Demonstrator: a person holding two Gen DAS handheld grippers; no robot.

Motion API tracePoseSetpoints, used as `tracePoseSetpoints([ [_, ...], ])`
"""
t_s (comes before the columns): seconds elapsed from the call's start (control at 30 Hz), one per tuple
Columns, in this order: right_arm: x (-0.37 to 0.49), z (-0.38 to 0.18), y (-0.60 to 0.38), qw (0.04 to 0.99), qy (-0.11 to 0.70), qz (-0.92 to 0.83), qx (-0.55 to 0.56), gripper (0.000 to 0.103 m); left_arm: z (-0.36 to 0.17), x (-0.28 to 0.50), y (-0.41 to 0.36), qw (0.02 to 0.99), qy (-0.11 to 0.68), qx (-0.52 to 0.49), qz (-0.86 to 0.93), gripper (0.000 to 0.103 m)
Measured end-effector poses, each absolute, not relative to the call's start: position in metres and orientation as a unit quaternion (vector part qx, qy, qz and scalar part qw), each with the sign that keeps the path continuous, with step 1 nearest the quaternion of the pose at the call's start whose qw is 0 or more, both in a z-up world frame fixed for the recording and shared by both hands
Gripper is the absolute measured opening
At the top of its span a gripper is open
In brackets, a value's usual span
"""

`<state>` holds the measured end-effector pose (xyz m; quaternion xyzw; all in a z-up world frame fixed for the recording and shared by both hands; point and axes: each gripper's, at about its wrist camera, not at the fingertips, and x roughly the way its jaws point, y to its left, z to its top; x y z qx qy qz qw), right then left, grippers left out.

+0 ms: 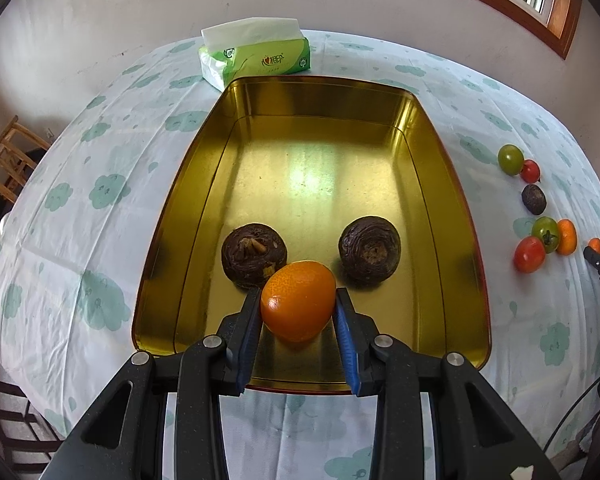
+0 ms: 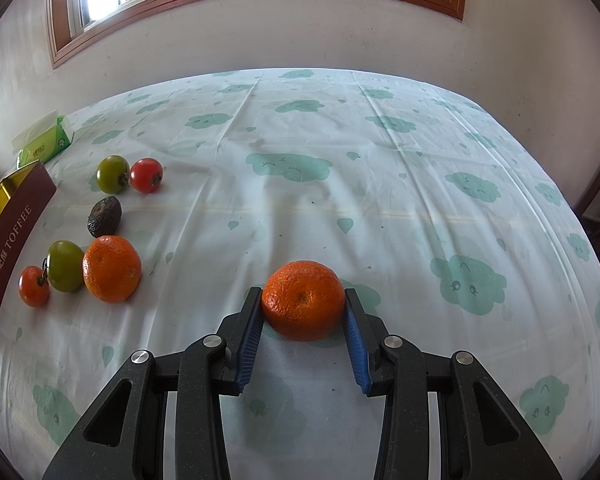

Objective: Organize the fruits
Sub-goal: 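Carry the tangerine in the left tool over the gold tin, then lower the tangerine into the tin beside the taros and open the left tool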

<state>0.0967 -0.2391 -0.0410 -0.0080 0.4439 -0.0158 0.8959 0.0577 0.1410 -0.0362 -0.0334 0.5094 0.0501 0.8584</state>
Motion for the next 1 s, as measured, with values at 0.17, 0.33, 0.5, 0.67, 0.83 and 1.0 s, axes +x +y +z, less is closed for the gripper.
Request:
tracePoseSetpoints([
  [0.17,0.0965,-0.0410,-0.2381,0.896,0.444,-0.016,-0.009,0.040,-0.0366,0.0577,0.1411,0.859,0.509,-0.029,0.053,0.031],
  [0.33,0.0965,-0.0410,-0.2369,0.896,0.444,-0.016,-0.009,0.040,-0.0383,0.0563,0.1403,0.859,0.508,-0.018,0.052,0.032],
  [0.5,0.0964,-0.0410,-0.2358,0.896,0.444,-0.017,-0.009,0.040,-0.0394,0.0536,0.1409,0.860,0.508,-0.010,0.053,0.032],
  [0.67,0.0962,-0.0408,-0.2359,0.896,0.444,-0.017,-0.010,0.040,-0.0392,0.0508,0.1432,0.860,0.508,-0.012,0.053,0.032],
  [0.83,0.0961,-0.0408,-0.2345,0.896,0.444,-0.018,-0.011,0.040,-0.0398,0.0501,0.1484,0.857,0.512,-0.013,0.059,0.033],
  [1.0,0.0959,-0.0408,-0.2335,0.896,0.444,-0.018,-0.011,0.040,-0.0395,0.0504,0.1492,0.856,0.513,-0.014,0.060,0.033],
])
